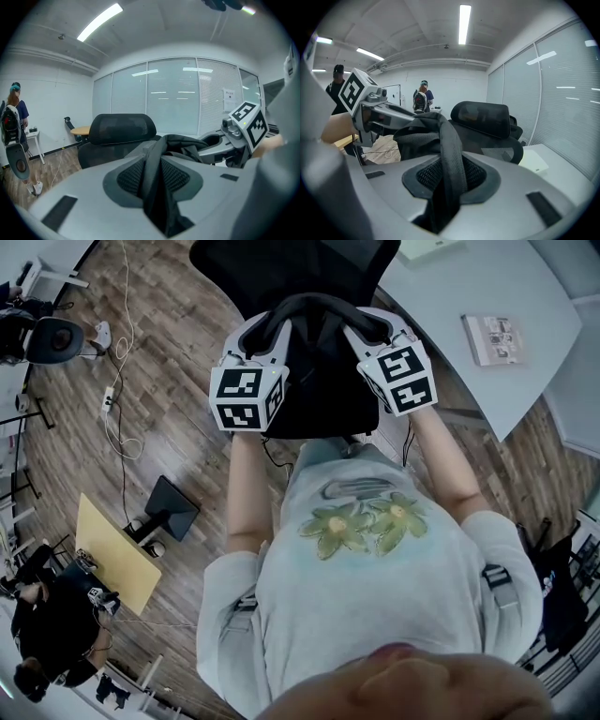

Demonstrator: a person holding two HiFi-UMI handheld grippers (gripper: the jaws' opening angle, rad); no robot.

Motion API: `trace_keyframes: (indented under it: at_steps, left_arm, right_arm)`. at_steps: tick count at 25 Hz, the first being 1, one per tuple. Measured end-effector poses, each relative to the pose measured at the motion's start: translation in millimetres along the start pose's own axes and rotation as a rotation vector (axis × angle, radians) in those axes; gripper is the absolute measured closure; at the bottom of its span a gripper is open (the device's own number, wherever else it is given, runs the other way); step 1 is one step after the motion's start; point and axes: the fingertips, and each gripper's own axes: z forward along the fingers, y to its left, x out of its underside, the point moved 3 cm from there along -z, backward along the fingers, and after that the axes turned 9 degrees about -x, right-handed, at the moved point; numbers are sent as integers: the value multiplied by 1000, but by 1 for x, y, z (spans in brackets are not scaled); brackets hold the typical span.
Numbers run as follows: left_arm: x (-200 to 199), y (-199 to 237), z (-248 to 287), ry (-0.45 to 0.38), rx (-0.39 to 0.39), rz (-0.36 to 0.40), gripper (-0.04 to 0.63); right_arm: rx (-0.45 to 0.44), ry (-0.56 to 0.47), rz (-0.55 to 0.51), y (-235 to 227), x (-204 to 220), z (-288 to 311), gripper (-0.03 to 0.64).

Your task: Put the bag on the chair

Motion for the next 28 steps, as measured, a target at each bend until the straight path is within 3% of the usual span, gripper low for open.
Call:
trace_keyframes:
  at_steps: [15,28]
  left_arm:
    - [27,14,51,59,108,-30,474]
    - [51,19,77,87,152,-22,474]
  right_arm:
    - [37,72,77,-21,24,34,518]
    - [42,128,118,-30,50,54,518]
